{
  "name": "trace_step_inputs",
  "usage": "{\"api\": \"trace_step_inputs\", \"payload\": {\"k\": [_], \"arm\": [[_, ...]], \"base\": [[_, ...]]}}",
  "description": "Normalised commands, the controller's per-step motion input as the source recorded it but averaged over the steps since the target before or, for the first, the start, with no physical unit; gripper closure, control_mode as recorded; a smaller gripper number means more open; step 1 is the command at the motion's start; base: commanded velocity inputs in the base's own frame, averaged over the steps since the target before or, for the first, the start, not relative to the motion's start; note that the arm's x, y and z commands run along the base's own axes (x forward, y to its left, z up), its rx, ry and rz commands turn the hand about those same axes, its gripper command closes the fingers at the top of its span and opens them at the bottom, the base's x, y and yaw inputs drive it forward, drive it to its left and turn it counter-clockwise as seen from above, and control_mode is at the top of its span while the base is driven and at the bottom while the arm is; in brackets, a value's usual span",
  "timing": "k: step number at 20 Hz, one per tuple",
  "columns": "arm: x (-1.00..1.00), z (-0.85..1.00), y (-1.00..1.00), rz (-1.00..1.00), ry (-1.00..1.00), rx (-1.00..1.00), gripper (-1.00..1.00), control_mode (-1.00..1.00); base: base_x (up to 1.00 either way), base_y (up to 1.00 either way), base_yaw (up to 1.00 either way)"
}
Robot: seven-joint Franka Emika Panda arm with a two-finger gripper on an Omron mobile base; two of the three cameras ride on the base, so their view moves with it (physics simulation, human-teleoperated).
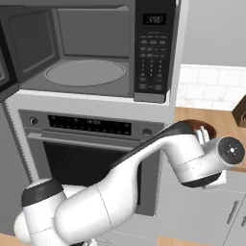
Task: Open the microwave, place the bowl with waffle inside the microwave, then close the microwave door and turn it on.
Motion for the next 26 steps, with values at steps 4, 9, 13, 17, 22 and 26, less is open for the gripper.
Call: {"api": "trace_step_inputs", "payload": {"k": [4, 9, 13, 17, 22, 26], "arm": [[0.18, 0.04, -0.96, 0.24, 0.00, 0.38, -1.00, -1.00], [0.21, 0.23, -0.39, 0.36, -0.05, 0.39, -1.00, -1.00], [0.23, 0.01, -0.09, 0.34, -0.13, 0.13, -1.00, -1.00], [0.17, -0.02, 0.04, 0.13, -0.01, -0.01, -1.00, -1.00], [0.53, 0.00, 0.18, 0.03, 0.05, -0.01, -1.00, -1.00], [0.45, -0.27, 0.32, 0.01, 0.13, 0.00, -1.00, -1.00]], "base": [[0.00, 0.00, 0.00], [0.00, 0.00, 0.00], [0.00, 0.00, 0.00], [0.00, 0.00, 0.00], [0.00, 0.00, 0.00], [0.00, 0.00, 0.00]]}}
